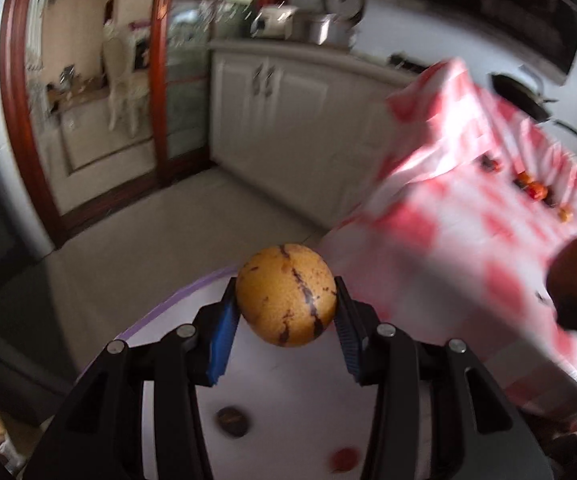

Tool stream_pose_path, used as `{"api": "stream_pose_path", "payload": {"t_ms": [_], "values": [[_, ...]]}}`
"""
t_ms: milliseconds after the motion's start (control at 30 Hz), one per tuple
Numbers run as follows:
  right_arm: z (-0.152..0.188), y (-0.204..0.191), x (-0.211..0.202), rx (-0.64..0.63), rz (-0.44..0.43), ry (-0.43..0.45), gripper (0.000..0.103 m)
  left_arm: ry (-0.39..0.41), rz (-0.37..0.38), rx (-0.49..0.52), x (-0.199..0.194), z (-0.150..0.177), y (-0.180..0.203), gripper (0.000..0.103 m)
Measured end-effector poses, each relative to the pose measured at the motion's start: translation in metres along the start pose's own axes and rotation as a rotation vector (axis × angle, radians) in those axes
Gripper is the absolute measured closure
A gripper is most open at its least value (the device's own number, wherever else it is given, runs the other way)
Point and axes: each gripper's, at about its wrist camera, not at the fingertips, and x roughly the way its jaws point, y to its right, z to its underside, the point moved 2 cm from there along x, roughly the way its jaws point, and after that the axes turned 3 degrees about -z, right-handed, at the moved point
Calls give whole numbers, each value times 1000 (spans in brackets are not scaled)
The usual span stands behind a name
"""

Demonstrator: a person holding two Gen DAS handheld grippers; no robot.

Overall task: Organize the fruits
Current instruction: 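Carry the melon-pear and apple into the white box and release both, then move both open tools back over the remaining fruits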

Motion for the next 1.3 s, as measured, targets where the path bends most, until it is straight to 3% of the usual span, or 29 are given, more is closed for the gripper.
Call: {"api": "stream_pose_path", "payload": {"t_ms": [133, 233, 333, 500, 667, 1067, 1100, 1167, 1300], "values": [[25, -51, 52, -179, -83, -204, 41, -160, -95, 9, 41, 23, -25, 58], [49, -73, 98, -280, -70, -363, 41, -258, -134, 28, 72, 38, -33, 58], [71, -80, 149, -303, -60, -527, 41, -351, -157, 2, 103, 50, -42, 58], [88, -89, 192, -330, -42, -651, 41, -462, -191, -50, 141, 66, -59, 58], [109, -99, 215, -430, -19, -736, 41, -505, -176, -71, 150, 83, -70, 58], [121, -109, 205, -529, 18, -747, 37, -555, -201, -51, 157, 97, -68, 55], [122, -114, 207, -532, 16, -733, 30, -552, -208, -49, 156, 96, -67, 52], [116, -113, 200, -531, 15, -696, 25, -542, -223, -50, 152, 93, -67, 29], [104, -114, 173, -544, -5, -595, 25, -474, -251, -67, 131, 75, -70, 24]]}}
